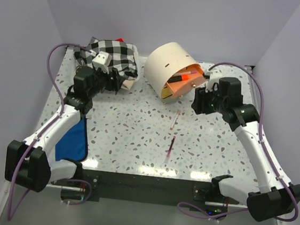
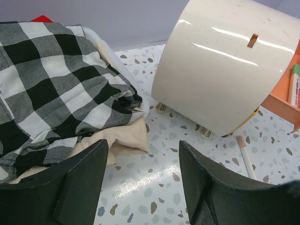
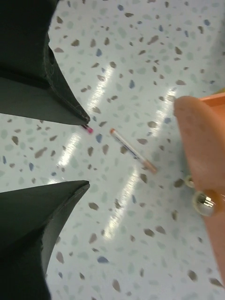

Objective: Sort the stationery into containers
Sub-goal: Pick up the pen from the center of the board.

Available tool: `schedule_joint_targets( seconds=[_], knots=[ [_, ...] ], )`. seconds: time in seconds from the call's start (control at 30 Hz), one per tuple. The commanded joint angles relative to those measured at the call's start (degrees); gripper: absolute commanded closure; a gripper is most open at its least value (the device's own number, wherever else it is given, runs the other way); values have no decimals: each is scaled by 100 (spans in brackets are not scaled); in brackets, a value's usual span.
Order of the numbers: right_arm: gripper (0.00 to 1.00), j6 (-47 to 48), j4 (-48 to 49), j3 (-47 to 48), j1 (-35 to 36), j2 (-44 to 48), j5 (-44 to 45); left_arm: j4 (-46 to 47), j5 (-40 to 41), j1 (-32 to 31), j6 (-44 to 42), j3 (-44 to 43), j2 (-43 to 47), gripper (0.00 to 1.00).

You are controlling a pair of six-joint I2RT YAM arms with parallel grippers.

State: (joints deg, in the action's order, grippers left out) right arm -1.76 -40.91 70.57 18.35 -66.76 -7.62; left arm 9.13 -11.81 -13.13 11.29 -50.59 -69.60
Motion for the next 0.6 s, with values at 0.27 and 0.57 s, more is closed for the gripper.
schedule_joint_targets(
  seconds=[0.27,0.57],
  knots=[
    [45,-958,-559,-920,1425,-539,-495,-720,601,56,-197,-110,421,32],
    [51,4520,-1427,-186,2190,-1593,-1981,-474,619,170,-399,339,817,32]
  ],
)
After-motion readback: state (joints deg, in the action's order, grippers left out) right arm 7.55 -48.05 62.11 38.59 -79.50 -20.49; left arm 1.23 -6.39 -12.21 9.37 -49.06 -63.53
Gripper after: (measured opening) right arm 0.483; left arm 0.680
